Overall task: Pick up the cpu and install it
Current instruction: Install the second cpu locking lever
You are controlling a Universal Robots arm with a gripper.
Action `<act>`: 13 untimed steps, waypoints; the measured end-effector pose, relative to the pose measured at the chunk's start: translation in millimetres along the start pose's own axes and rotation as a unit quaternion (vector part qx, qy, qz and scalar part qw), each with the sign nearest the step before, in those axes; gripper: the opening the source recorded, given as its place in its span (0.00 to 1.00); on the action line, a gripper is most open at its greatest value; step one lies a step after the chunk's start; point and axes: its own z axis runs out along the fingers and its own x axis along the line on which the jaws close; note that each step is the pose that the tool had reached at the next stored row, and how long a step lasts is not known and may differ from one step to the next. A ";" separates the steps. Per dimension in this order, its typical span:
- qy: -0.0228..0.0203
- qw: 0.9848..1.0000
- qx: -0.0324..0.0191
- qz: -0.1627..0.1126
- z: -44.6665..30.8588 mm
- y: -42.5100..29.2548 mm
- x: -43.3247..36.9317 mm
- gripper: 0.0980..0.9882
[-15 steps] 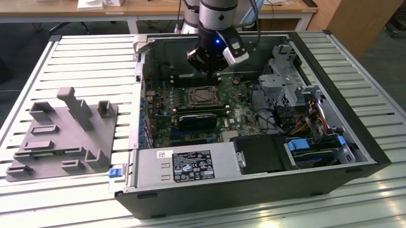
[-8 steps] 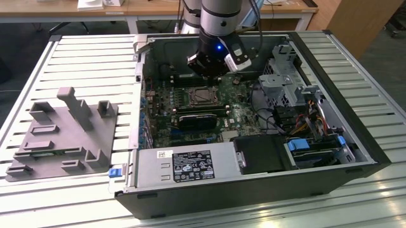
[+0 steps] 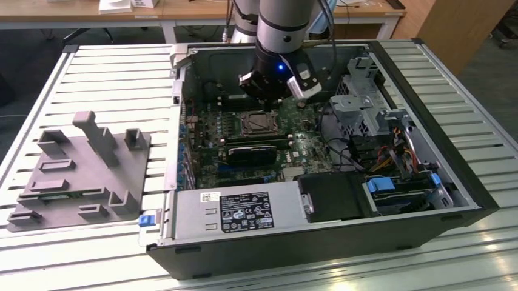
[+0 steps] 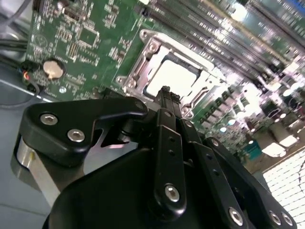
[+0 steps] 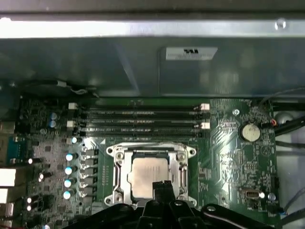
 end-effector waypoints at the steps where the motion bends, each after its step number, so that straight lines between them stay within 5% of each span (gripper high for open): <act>1: 0.000 1.000 0.000 0.000 -0.1 -2.0 0.0 0.01; 7: 0.000 1.000 0.000 0.000 0.7 -6.6 -0.1 0.01; 13: 0.000 1.000 0.000 0.000 1.3 -18.9 -0.3 0.01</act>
